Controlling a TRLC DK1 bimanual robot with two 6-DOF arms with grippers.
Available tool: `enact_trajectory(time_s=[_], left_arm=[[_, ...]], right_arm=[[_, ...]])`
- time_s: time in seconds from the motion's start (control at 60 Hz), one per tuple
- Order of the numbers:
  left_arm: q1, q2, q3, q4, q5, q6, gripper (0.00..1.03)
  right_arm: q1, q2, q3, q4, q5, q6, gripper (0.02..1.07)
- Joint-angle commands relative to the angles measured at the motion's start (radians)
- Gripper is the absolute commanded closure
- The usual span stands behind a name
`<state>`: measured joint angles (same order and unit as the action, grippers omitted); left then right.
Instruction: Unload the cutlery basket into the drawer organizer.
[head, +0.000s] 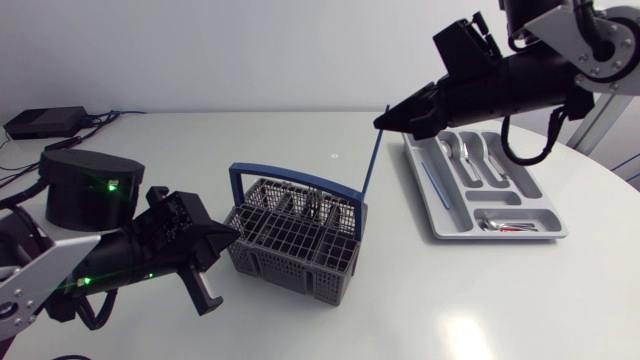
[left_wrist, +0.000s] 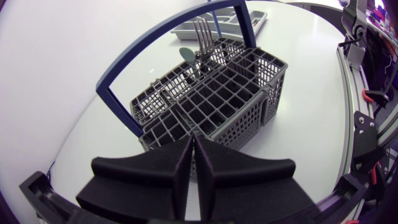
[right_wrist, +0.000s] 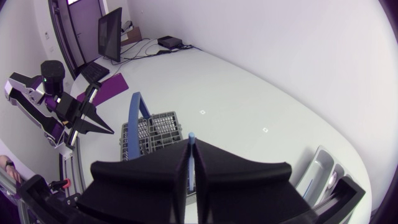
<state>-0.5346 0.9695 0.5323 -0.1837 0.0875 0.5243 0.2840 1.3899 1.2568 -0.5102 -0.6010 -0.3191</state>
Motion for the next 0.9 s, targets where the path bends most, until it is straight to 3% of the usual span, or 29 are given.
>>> enact_trajectory(time_s=[0.0,0.4,0.567,0.883], left_arm=[[-0.011,0.011,-0.026,0.009,-0.003,-0.009,0.97],[-0.015,0.008,-0.034,0.007,-0.003,-0.007,0.97],[-0.027,0.011,-0.034,0.015,-0.003,-0.012,0.97],[-0.042,0.015,-0.035,0.013,-0.005,-0.014,0.97]], right_arm=[[-0.012,-0.023,0.043,-0.031,0.004,-0.003,1.02],[-0.246,0.037,0.167,-0.292,0.027,-0.227,1.02],[-0.35,0.129,0.17,-0.315,0.064,-0.316,1.02],[-0.422,0.356,0.217,-0.291,0.107,-0.317,1.02]])
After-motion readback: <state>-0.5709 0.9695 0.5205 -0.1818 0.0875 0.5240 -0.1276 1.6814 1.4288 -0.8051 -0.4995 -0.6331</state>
